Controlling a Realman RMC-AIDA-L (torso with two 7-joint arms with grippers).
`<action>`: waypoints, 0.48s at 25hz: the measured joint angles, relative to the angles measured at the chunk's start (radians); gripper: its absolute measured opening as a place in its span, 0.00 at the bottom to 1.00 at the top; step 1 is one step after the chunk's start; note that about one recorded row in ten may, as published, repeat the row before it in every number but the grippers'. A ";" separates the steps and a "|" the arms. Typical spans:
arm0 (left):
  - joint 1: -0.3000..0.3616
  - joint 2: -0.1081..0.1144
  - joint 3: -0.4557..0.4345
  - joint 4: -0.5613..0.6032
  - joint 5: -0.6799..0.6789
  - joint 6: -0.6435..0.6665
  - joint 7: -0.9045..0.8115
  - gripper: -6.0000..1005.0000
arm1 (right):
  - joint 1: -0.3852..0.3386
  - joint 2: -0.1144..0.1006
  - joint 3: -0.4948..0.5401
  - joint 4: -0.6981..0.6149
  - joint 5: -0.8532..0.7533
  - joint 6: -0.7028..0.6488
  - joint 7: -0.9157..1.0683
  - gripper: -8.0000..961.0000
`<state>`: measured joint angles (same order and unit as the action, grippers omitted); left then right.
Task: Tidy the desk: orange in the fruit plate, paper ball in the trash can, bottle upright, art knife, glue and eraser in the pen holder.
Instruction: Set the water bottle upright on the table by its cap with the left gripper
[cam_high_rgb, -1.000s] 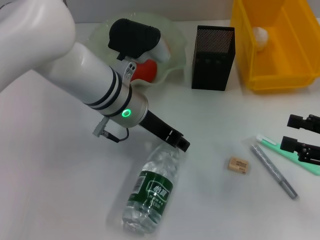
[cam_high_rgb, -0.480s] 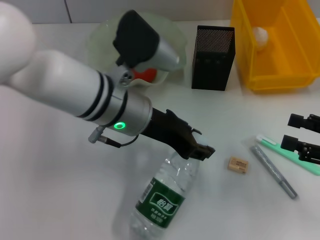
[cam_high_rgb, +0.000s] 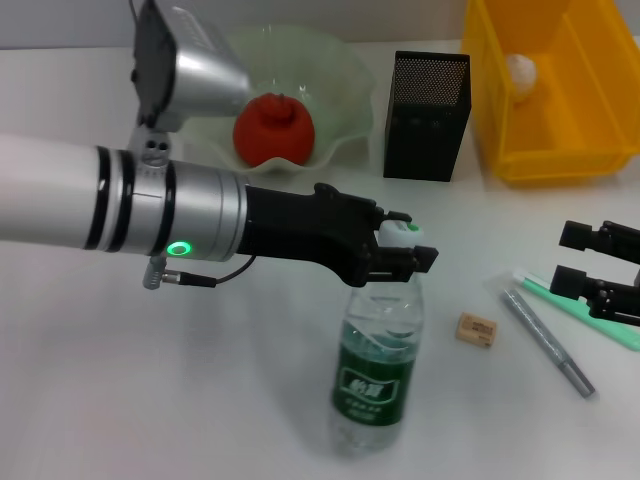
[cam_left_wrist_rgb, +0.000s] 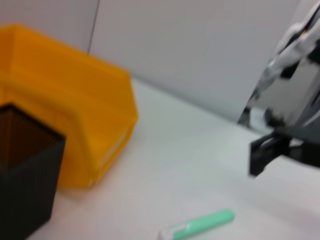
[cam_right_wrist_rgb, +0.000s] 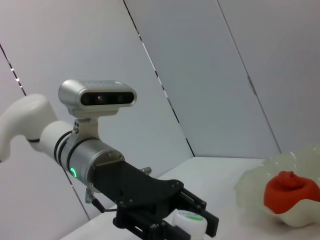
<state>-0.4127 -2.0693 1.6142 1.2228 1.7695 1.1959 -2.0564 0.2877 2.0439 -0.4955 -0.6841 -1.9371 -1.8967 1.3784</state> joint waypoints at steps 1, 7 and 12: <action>0.008 0.000 -0.004 -0.002 -0.024 0.002 0.027 0.48 | 0.003 0.002 0.000 0.000 0.000 -0.001 0.002 0.80; 0.029 0.000 -0.036 -0.090 -0.142 0.015 0.207 0.47 | 0.022 0.016 -0.006 0.002 0.001 -0.013 0.009 0.80; 0.025 -0.001 -0.087 -0.191 -0.231 0.031 0.340 0.46 | 0.036 0.017 -0.002 0.038 0.001 -0.013 0.010 0.80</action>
<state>-0.3876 -2.0701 1.5270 1.0317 1.5381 1.2269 -1.7169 0.3235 2.0608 -0.4970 -0.6460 -1.9358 -1.9102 1.3887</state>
